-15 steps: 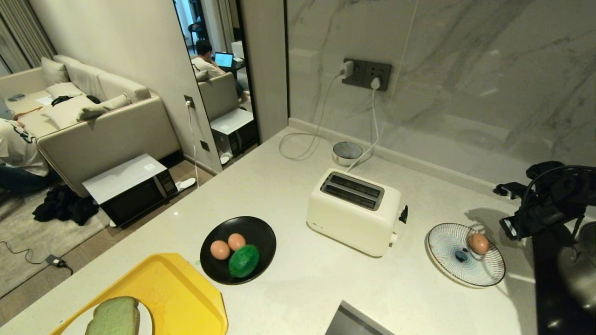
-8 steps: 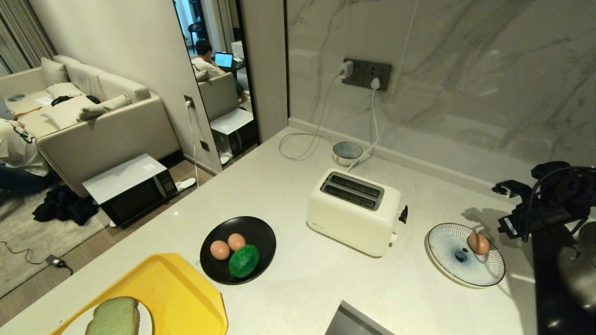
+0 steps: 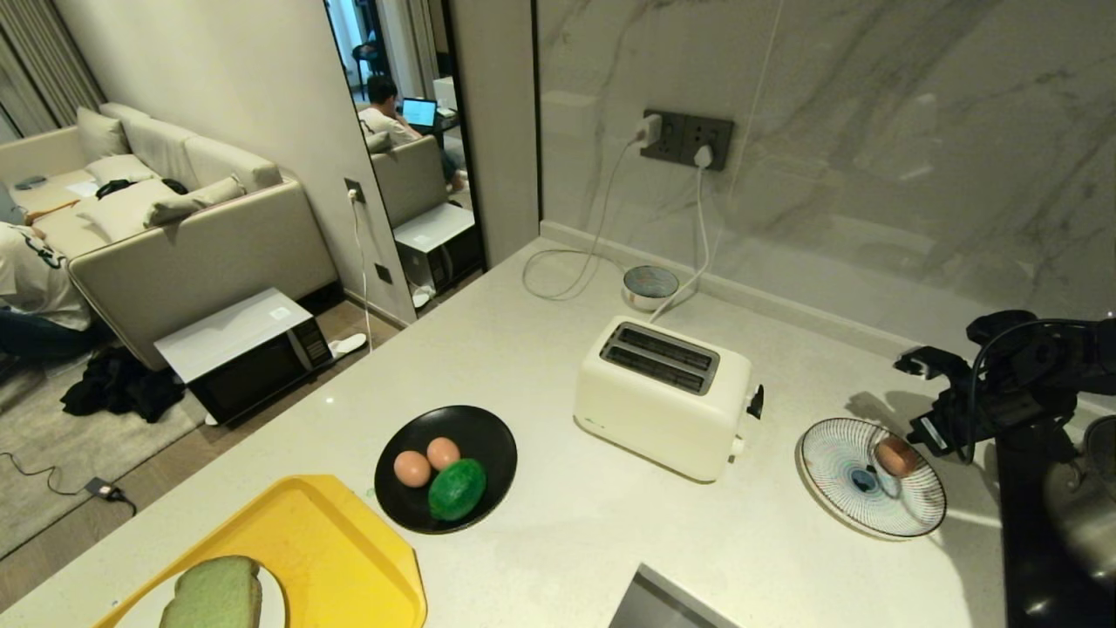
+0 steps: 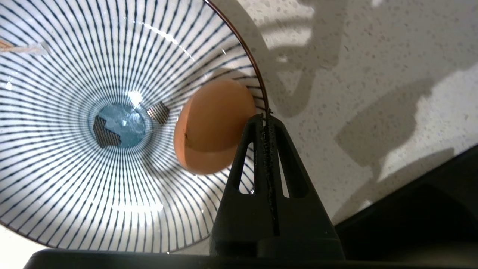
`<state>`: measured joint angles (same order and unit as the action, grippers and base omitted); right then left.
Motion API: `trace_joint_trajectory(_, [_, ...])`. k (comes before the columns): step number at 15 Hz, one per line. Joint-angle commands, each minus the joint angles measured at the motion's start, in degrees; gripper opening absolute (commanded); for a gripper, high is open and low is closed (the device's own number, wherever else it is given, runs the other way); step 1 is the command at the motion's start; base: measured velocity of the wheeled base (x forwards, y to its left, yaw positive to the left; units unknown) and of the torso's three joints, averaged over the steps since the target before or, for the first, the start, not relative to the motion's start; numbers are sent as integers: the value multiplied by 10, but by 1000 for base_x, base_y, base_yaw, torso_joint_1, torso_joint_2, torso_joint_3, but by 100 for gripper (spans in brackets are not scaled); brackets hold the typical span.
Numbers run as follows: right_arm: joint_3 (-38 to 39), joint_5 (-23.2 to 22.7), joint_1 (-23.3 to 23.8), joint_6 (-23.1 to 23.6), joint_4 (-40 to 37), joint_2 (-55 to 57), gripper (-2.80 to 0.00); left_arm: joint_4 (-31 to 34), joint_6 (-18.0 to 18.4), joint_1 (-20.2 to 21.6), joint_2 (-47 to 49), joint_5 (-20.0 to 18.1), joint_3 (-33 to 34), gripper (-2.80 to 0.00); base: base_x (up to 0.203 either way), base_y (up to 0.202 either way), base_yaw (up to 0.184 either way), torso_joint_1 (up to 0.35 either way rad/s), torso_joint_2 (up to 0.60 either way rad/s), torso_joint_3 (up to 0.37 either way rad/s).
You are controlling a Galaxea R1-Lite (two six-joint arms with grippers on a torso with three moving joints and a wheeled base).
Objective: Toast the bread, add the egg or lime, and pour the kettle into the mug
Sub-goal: Pick up the egg
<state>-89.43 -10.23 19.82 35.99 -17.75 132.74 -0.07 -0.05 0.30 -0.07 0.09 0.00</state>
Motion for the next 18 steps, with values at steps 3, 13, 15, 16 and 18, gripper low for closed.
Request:
trace_joint_trajectory(3, [-14,1,-5,0,-1,15,-280,0,0,0,0,0,0,-280,0,0,0,0,0,0])
trace_joint_trajectory(13, [19,2,-6,-1,-5,5,-280,0,0,0,0,0,0,-280,0,0,0,0,0,0])
trace_joint_trajectory(15, [22,2,-11,-1,-5,1,-280,0,0,0,0,0,0,-280,0,0,0,0,0,0])
trace_joint_trajectory(16, [23,2,-12,-2,-5,0,-280,0,0,0,0,0,0,-280,0,0,0,0,0,0])
trace_joint_trajectory(18, [26,1,-15,-2,-5,-4,-280,0,0,0,0,0,0,-280,0,0,0,0,0,0])
